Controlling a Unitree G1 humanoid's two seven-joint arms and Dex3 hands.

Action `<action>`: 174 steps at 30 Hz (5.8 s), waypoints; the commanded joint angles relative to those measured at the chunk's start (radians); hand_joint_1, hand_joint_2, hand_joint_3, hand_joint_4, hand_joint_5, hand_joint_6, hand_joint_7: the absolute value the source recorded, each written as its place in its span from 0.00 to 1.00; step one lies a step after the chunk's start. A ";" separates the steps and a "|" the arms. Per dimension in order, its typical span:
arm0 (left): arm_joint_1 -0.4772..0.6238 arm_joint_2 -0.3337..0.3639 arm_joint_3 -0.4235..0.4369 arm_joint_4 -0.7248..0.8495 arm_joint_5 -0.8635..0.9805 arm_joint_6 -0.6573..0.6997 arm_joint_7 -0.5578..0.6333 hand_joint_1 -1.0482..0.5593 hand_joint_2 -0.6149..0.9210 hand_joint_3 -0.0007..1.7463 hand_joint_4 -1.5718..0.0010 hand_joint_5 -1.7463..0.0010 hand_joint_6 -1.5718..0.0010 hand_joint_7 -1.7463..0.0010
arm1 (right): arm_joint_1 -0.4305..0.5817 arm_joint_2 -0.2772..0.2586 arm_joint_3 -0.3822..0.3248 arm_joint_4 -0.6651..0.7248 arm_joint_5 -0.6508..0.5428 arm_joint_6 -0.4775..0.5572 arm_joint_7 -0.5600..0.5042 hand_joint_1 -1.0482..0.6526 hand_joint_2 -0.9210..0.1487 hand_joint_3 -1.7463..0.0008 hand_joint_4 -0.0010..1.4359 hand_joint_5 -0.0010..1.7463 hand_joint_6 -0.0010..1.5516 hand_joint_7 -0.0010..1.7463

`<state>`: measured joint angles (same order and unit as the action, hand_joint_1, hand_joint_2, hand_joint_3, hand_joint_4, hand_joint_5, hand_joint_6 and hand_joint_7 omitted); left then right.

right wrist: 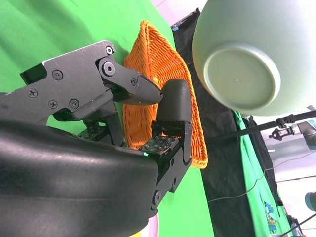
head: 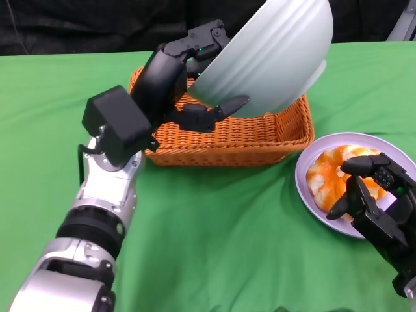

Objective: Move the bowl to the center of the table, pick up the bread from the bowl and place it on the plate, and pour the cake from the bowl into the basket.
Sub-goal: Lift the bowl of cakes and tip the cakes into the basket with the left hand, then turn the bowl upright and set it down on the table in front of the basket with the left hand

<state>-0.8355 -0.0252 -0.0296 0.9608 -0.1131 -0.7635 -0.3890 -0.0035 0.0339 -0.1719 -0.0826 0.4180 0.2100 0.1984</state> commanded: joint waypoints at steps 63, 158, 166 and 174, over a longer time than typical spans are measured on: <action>-0.185 -0.144 0.476 -0.019 -0.546 1.103 -0.145 0.58 0.82 0.63 0.50 0.00 0.60 0.00 | 0.000 -0.008 0.002 0.057 -0.009 -0.070 0.028 0.53 0.21 0.46 0.47 1.00 0.37 0.87; 0.103 0.350 0.109 -0.103 0.728 -0.541 0.457 0.62 0.67 0.73 0.47 0.00 0.51 0.15 | -0.032 -0.021 -0.014 0.092 0.011 -0.048 0.058 0.52 0.20 0.50 0.48 0.99 0.39 0.83; 0.181 0.518 -0.064 -0.164 1.241 -0.479 1.133 0.59 0.65 0.73 0.49 0.00 0.56 0.07 | -0.040 -0.025 -0.017 0.099 0.010 -0.047 0.061 0.52 0.20 0.50 0.49 0.97 0.39 0.82; 0.188 0.638 -0.314 -0.159 1.469 -0.389 1.579 0.59 0.66 0.71 0.47 0.00 0.53 0.11 | -0.043 -0.030 -0.024 0.106 0.015 -0.050 0.069 0.53 0.20 0.49 0.49 0.98 0.39 0.83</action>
<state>-0.6459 0.5395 -0.2769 0.8273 1.3037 -1.1773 1.0307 -0.0355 0.0314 -0.1775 0.0132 0.4186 0.1608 0.2532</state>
